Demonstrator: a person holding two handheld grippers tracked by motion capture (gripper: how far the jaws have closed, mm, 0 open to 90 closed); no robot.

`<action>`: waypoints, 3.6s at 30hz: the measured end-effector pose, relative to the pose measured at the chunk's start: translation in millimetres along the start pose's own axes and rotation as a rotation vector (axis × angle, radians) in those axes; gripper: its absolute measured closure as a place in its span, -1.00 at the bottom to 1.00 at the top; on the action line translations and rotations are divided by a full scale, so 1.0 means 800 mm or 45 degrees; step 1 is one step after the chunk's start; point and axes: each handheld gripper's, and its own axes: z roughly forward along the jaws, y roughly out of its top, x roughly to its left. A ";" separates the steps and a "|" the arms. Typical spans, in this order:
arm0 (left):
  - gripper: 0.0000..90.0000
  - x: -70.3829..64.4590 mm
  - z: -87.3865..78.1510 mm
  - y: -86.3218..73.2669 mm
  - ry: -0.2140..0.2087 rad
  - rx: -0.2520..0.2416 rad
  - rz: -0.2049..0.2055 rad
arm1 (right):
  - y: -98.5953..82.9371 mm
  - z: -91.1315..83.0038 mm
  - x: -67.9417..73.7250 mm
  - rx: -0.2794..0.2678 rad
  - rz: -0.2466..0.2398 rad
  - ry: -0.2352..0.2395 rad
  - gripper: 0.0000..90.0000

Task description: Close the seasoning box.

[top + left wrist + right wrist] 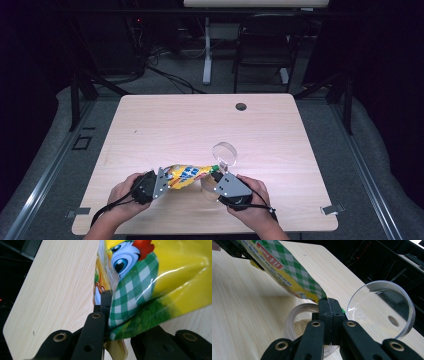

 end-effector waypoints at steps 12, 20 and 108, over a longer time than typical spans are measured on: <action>0.90 0.003 0.012 -0.011 -0.065 0.011 -0.066 | -0.004 0.006 0.000 -0.005 0.017 0.021 0.85; 0.91 0.009 0.014 -0.015 -0.113 -0.010 -0.138 | -0.008 0.007 -0.001 -0.021 0.056 0.032 0.71; 0.20 0.068 0.029 -0.120 -0.328 -0.260 -1.010 | -0.034 -0.025 -0.108 -0.072 0.518 -0.044 0.15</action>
